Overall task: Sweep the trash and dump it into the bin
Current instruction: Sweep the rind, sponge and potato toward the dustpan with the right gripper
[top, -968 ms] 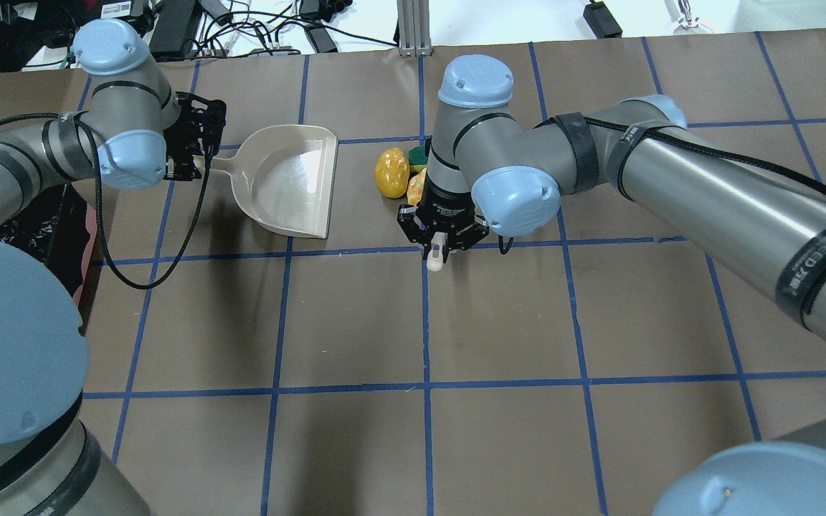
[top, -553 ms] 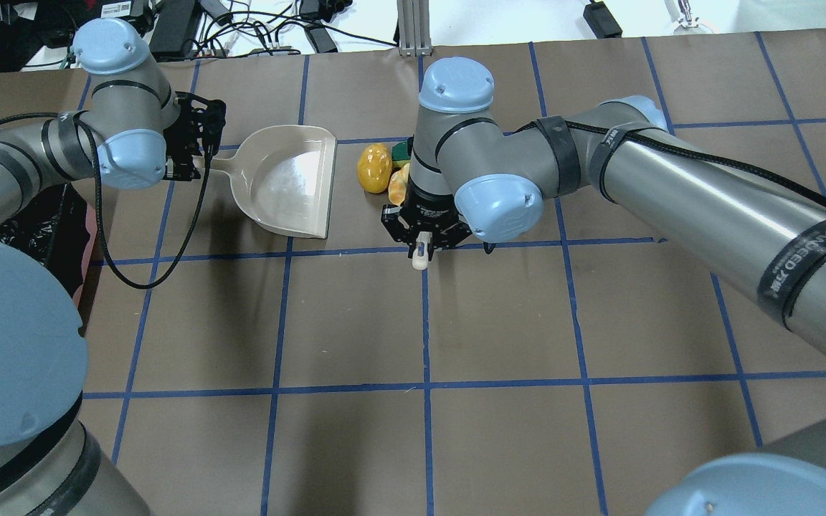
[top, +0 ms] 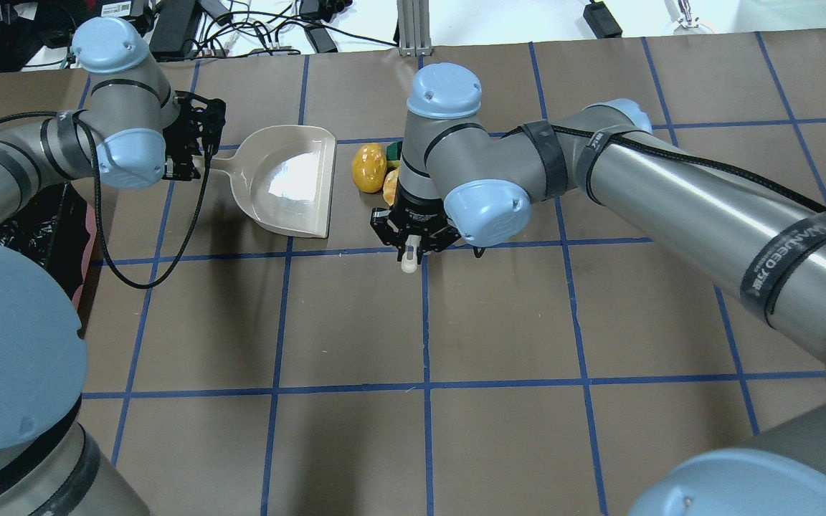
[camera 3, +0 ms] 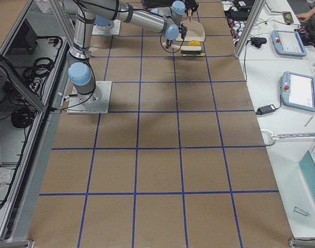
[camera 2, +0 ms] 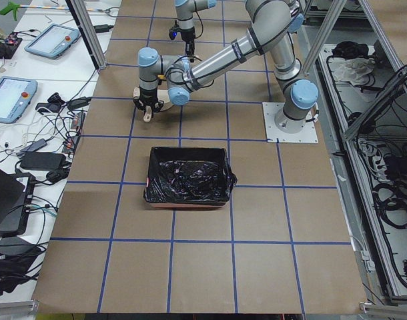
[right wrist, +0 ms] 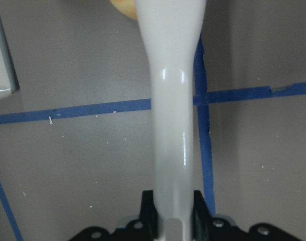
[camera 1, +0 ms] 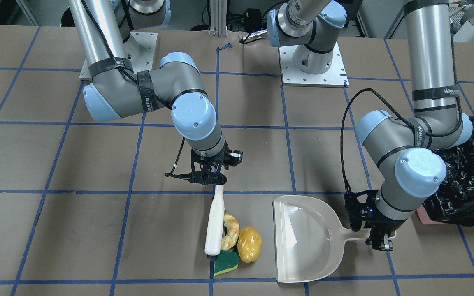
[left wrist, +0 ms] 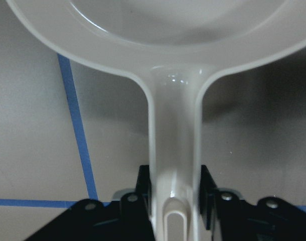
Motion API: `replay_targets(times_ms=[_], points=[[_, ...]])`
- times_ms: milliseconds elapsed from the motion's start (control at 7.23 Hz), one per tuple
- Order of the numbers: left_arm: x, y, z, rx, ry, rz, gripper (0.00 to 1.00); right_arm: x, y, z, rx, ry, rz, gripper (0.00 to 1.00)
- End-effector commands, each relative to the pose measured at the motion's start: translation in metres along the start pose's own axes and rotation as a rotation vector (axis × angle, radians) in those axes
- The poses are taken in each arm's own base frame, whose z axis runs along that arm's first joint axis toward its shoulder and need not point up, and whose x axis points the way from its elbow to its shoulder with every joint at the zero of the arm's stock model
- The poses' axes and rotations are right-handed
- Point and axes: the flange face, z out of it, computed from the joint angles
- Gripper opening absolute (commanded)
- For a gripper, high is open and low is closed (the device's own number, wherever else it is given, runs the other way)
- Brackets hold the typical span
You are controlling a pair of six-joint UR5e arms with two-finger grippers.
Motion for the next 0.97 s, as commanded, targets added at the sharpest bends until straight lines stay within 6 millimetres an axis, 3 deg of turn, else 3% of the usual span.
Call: replay_targets(times_ms=[0, 830], points=[[0.000, -0.001, 0.000, -0.006, 0.003, -0.011, 0.14, -0.017, 0.000, 0.005, -0.009, -0.021, 0.012, 0.00], [0.000, -0.001, 0.004, -0.010, 0.009, -0.010, 0.14, -0.053, 0.022, 0.012, -0.018, -0.051, 0.046, 0.00]])
